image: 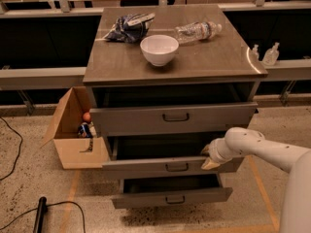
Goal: Open middle drawer
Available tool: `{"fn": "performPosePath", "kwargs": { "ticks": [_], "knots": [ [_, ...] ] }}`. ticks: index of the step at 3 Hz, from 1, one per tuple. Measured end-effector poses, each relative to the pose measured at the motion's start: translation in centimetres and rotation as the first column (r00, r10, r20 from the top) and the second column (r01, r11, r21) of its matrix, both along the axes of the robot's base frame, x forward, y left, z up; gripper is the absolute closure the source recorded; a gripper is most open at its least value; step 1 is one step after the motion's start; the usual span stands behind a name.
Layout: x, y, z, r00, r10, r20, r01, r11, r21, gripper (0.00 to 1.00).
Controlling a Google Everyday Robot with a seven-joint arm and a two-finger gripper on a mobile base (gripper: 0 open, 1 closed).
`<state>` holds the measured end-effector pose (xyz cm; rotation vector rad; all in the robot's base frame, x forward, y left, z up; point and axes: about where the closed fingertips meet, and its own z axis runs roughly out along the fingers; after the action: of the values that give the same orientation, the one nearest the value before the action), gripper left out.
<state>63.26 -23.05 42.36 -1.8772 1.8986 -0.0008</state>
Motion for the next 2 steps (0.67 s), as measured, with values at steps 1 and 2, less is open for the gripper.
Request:
{"fn": "performPosePath", "kwargs": {
  "ticks": [1, 2],
  "knots": [
    [0.05, 0.12, -0.24, 0.9996, 0.019, -0.023, -0.018, 1.000, 0.007, 0.19],
    [0.06, 0.12, -0.25, 0.9995, 0.019, -0.024, -0.019, 1.000, 0.007, 0.00]
  ]
}}
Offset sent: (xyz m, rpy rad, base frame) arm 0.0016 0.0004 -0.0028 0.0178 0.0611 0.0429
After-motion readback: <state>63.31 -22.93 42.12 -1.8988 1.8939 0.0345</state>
